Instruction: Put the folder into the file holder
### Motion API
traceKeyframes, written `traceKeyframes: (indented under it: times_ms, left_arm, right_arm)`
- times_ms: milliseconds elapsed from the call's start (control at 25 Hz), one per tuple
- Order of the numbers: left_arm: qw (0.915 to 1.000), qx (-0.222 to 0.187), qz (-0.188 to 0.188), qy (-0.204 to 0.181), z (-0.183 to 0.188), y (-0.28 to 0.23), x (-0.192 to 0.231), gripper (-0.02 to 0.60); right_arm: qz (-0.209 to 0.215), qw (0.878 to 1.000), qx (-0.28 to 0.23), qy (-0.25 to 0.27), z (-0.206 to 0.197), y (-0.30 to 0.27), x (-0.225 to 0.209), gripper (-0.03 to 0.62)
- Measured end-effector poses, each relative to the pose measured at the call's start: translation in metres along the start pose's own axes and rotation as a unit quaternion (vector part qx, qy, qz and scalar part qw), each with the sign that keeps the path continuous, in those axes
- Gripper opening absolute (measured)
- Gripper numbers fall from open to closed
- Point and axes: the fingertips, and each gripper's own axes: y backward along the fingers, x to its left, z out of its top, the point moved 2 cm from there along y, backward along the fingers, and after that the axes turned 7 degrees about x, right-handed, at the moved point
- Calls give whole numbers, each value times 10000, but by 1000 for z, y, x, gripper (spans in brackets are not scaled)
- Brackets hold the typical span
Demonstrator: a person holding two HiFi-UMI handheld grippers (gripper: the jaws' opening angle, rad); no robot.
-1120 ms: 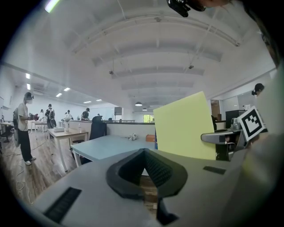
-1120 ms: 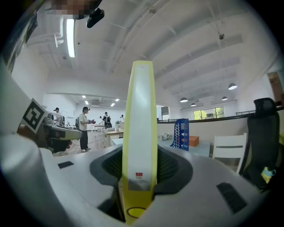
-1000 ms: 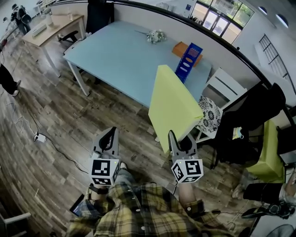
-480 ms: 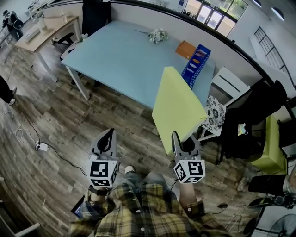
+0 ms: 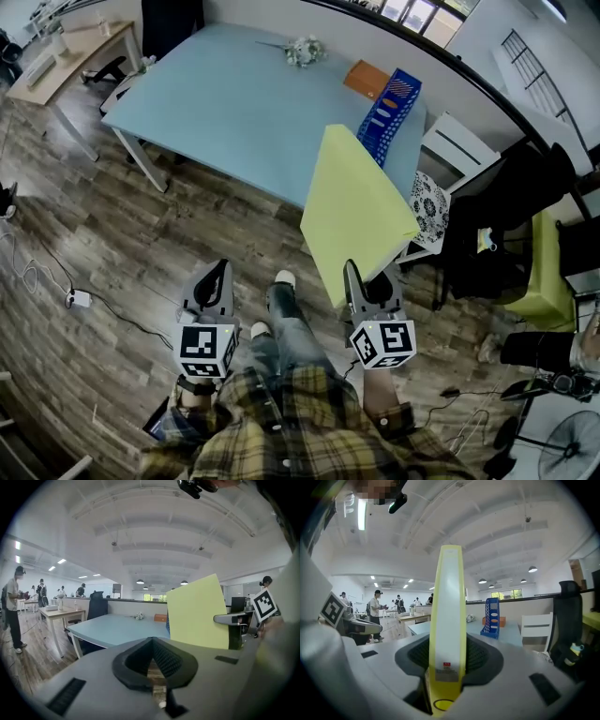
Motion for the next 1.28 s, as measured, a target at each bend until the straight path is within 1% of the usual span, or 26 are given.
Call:
traceKeyframes:
  times_ms: [240,360,560,680,880,1000,1120,1280]
  left_arm:
    - [10000,62,-28,-3,0,-19,4,-8]
    - [9999,41,-75,-62,8,-38,6,-8]
    - [9995,-30,-232,-208,38,-87,12,-9]
    - [9991,-68,-305,-283,57,-118,14,-8]
    - [9984,-173,-393,-365,92,-161,17,-8]
    - [9979,-145,-460,-422,104,-179,15,-9]
    - [9969,-256,-547,-496,116,-195,9,-9]
    - [9961,-251,-626,-567,125,-213,3,-8]
  right_arm:
    - [53,10000,-19,-17,4,-19,-8,170]
    - [117,9999,-55,-31,9,-35,-12,170]
    - [93,9995,-218,-225,29,-71,-24,170]
    - [134,9992,-205,-322,39,-95,-34,170]
    - [105,9990,-259,-351,59,-129,-54,170]
    - [48,9989,-279,-374,65,-141,-66,170]
    - [-1,9984,-318,-460,68,-149,-78,170]
    - [-55,9980,-341,-524,69,-156,-91,170]
